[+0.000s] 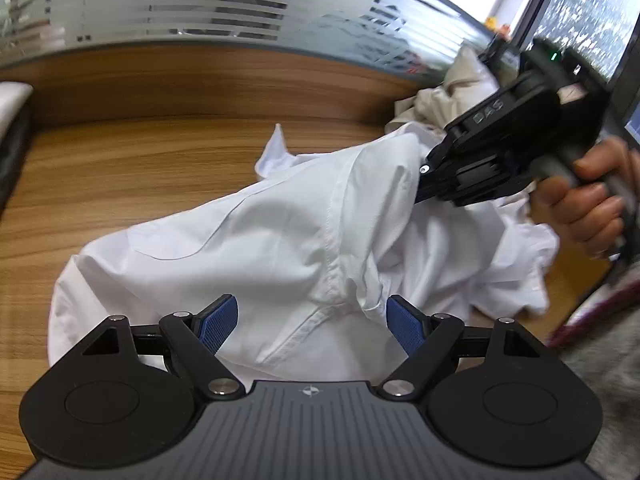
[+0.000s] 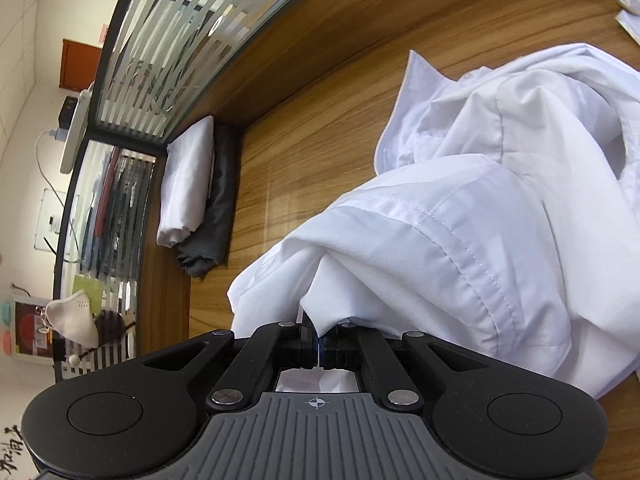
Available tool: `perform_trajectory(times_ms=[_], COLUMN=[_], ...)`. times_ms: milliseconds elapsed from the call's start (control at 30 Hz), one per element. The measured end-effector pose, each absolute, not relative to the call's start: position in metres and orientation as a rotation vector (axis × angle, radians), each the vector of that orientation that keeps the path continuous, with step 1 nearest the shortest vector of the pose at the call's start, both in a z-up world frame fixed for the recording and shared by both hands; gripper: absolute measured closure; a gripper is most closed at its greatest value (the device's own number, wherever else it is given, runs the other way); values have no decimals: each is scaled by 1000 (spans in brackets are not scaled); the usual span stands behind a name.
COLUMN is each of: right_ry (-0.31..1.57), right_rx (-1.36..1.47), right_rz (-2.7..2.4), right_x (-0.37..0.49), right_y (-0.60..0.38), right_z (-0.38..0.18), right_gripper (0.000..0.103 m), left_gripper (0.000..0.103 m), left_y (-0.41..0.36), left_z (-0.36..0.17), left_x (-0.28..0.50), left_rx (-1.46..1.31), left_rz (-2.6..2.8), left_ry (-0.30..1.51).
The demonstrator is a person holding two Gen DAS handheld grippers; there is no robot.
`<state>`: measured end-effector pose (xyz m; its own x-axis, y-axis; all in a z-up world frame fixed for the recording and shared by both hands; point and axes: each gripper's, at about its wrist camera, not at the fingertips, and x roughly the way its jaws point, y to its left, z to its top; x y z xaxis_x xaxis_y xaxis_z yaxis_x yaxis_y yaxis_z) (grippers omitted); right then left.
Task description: Fold clothes
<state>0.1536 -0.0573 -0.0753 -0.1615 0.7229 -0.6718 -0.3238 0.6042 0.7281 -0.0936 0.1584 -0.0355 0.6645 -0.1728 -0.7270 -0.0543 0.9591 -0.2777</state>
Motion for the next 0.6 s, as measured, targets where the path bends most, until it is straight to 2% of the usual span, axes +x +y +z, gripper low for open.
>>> perform_trajectory(times_ms=[200,333,600], right_ry=[1468,1471,1482], right_rx=[374,381,387], right_rz=[936,934,939], right_x=[158,160,161], right_y=[-60,-60,-61], right_z=[-78,-79,-81], right_gripper=[100,100,100], left_gripper=[17,17,30], left_y=[171,185,195], left_z=[-36,-50,-95], left_x=[-106,-112,-100], left_rx=[-330,-464,-743], left_rz=[-19,81,178], left_ry=[851,858,841])
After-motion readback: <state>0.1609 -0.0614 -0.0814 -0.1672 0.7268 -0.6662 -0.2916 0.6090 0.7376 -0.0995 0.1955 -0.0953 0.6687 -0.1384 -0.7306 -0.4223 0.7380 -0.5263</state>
